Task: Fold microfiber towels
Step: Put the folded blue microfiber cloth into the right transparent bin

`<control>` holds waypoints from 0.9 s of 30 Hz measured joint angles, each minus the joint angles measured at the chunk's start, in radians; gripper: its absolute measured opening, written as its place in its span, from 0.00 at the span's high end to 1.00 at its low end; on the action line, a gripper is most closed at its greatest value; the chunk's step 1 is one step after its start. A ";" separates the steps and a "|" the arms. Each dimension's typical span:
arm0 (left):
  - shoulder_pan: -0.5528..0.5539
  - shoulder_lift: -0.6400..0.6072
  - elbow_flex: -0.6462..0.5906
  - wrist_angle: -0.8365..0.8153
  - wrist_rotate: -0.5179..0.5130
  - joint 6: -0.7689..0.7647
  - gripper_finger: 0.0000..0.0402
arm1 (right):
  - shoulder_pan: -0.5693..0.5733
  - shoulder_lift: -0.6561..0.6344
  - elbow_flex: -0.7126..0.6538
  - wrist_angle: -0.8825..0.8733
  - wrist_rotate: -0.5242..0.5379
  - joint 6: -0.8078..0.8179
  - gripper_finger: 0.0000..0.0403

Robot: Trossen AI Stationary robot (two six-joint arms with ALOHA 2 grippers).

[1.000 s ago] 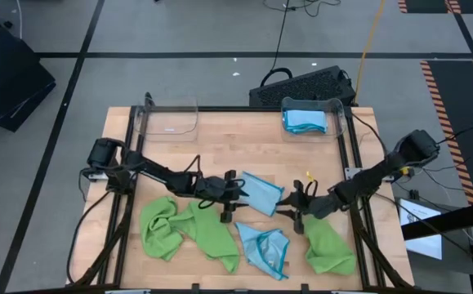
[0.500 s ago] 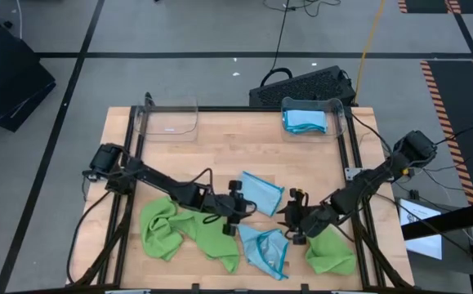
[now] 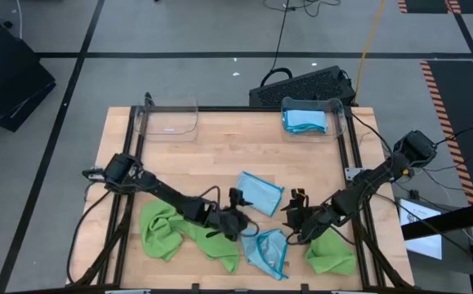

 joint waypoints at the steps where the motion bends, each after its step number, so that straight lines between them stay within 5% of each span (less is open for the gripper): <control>1: -0.008 0.004 0.000 -0.002 -0.021 0.010 0.29 | -0.004 0.001 -0.001 -0.011 0.001 -0.006 0.47; 15: 0.083 0.013 0.000 -0.005 0.043 0.031 0.29 | 0.007 0.122 -0.001 0.012 0.024 -0.040 0.31; 27: 0.100 0.069 0.000 0.126 0.115 0.126 0.29 | -0.003 0.122 -0.001 0.006 0.089 -0.136 0.31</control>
